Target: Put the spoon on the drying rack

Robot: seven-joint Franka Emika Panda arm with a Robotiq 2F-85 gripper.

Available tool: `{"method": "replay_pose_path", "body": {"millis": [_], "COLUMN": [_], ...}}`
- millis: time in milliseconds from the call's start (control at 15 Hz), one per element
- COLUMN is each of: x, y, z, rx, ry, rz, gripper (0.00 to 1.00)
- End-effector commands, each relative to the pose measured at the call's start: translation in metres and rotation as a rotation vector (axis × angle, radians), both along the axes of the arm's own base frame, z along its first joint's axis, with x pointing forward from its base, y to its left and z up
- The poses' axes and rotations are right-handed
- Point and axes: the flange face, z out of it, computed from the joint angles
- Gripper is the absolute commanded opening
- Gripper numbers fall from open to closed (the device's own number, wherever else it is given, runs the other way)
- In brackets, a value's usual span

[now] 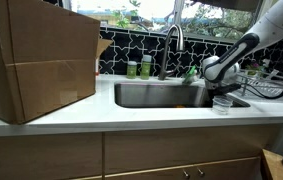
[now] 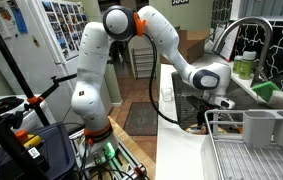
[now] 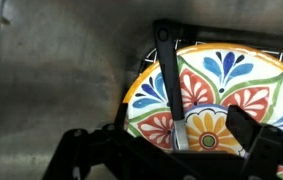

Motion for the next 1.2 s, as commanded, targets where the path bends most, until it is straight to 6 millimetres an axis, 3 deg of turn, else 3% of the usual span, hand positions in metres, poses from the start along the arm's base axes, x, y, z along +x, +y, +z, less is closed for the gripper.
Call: {"method": "replay_pose_path", "body": {"millis": [0, 667, 933, 1133], "x": [0.007, 0.018, 0.016, 0.015], "y": [-0.001, 0.001, -0.001, -0.001], "z": [-0.023, -0.082, -0.091, -0.094], "rx": [-0.001, -0.069, -0.072, -0.065], "ry": [-0.039, -0.130, -0.147, -0.149], "rz": [0.029, 0.098, 0.102, 0.107], "gripper": [1.00, 1.00, 0.58, 0.35]}}
